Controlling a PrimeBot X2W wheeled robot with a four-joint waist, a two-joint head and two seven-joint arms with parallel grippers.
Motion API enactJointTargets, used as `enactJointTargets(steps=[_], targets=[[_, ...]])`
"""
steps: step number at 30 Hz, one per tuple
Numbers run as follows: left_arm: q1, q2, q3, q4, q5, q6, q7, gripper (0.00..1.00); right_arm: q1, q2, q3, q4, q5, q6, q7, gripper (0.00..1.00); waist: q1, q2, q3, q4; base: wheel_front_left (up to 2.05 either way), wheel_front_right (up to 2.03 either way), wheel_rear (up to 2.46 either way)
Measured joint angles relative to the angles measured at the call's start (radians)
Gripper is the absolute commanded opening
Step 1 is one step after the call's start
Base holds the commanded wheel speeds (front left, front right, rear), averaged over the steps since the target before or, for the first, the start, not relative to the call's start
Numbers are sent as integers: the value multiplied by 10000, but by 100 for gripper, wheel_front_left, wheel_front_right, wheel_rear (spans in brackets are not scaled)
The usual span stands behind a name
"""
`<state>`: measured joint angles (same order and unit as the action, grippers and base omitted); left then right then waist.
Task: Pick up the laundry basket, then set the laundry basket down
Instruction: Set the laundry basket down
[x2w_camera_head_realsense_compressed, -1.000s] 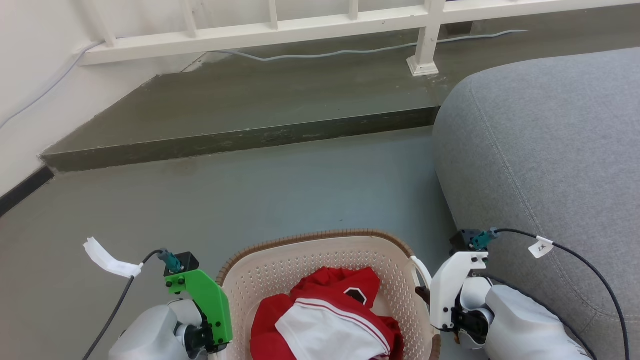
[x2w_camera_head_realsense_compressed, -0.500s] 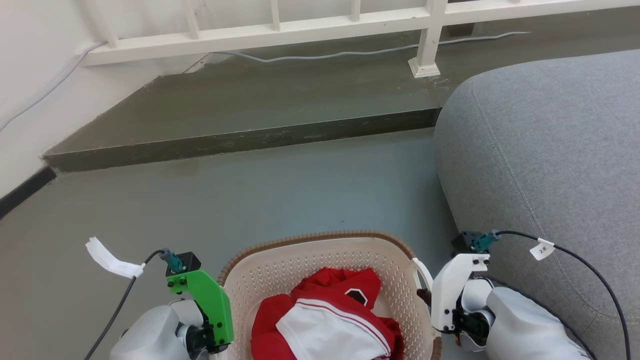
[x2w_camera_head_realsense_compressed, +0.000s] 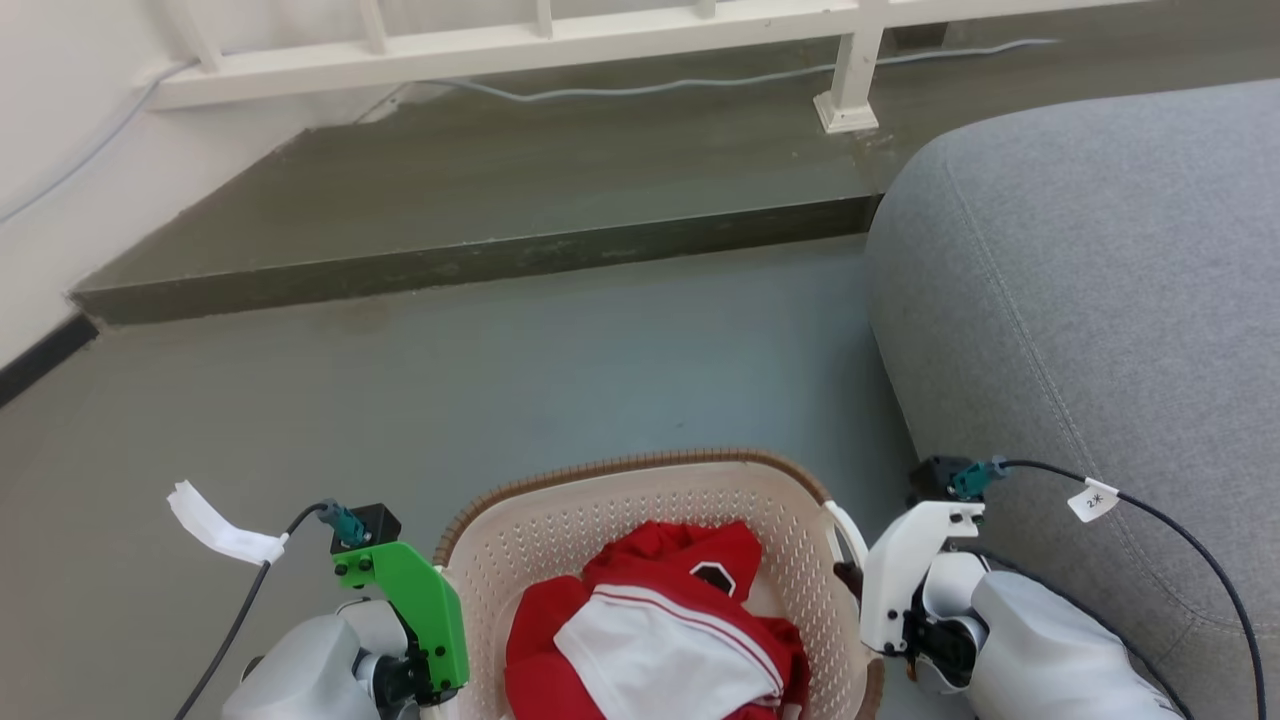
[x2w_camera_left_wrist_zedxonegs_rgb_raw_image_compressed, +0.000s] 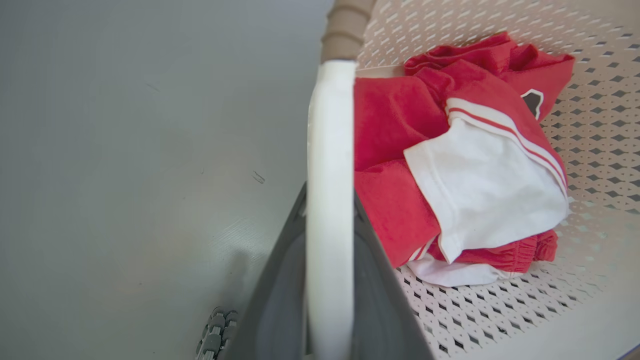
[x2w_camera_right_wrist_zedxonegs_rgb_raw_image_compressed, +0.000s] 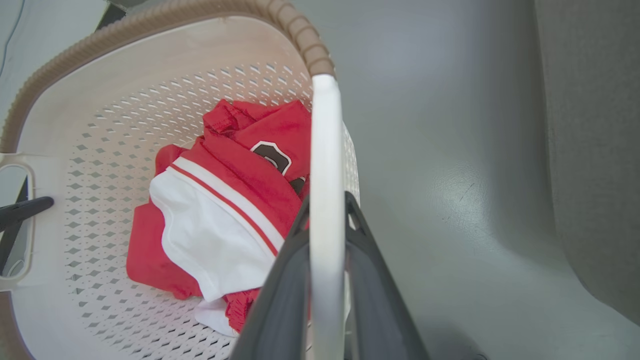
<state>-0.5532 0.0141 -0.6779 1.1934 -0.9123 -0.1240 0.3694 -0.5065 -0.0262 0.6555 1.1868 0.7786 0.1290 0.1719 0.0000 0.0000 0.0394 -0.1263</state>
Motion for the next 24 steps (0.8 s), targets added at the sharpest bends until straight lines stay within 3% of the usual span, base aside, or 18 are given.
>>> enactJointTargets(steps=[13,24], targets=[[-681,33,-44,-107,128,-2,-821,0,-906,88,-10,12,-242,-522,-1089,0,0,0,1070,-22,0,0,0],[-1521,52,-102,-341,631,27,-1881,0,-1708,-25,-31,-71,-516,-742,-2376,0,0,0,2326,-6,0,0,0]])
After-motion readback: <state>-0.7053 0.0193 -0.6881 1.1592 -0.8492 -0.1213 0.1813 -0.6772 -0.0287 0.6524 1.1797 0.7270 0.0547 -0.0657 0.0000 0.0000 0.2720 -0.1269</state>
